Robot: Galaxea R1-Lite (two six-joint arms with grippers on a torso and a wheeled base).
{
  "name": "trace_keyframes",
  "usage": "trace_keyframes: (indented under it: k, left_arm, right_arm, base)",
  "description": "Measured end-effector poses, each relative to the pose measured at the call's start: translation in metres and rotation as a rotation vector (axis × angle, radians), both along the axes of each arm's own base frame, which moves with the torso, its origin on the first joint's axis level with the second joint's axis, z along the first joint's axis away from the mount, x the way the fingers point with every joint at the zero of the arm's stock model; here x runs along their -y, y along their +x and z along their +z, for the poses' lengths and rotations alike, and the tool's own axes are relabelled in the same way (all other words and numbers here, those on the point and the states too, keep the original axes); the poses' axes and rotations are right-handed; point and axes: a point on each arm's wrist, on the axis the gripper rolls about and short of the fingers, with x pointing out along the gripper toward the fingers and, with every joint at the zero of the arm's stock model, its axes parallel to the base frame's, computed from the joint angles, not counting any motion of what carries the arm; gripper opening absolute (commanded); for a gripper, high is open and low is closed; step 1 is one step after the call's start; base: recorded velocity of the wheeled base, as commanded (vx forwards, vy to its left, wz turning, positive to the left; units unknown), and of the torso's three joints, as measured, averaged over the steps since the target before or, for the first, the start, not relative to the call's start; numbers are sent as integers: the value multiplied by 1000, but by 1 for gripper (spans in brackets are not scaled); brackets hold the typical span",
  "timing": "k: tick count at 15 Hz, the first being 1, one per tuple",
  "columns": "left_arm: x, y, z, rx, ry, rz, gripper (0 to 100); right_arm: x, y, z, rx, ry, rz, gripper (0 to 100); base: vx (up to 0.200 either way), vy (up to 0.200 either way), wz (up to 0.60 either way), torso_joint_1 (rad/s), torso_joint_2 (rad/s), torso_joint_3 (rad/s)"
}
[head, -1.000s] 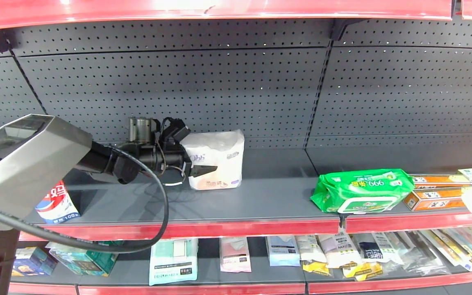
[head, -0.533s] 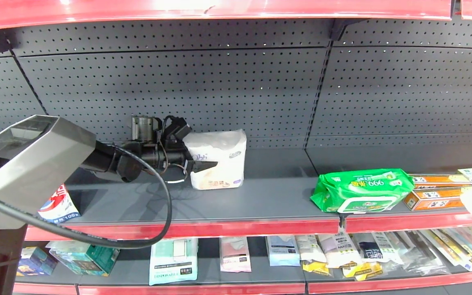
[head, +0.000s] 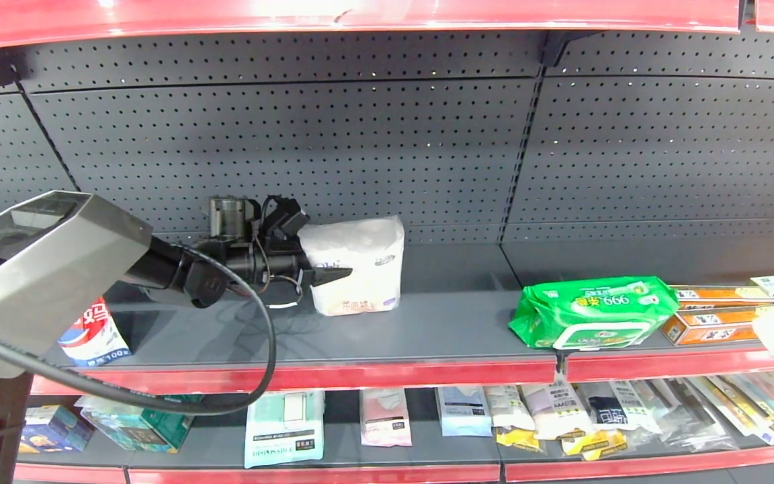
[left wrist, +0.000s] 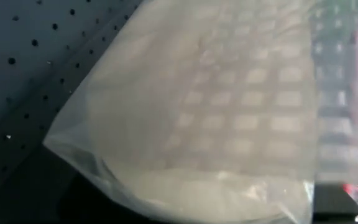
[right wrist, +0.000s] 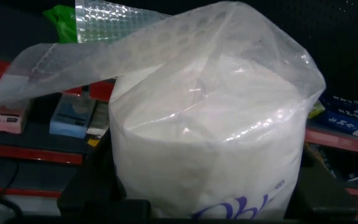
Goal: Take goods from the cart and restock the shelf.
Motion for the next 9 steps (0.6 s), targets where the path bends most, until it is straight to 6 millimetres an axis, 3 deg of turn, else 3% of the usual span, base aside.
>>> trace_keyframes:
  k: [9]
  left_arm:
    - [-40, -47, 17, -15, -27, 2, 0]
  right_arm:
    - [0, 0, 0, 0, 1, 5, 0]
  base:
    - [0, 0, 0, 0, 0, 0]
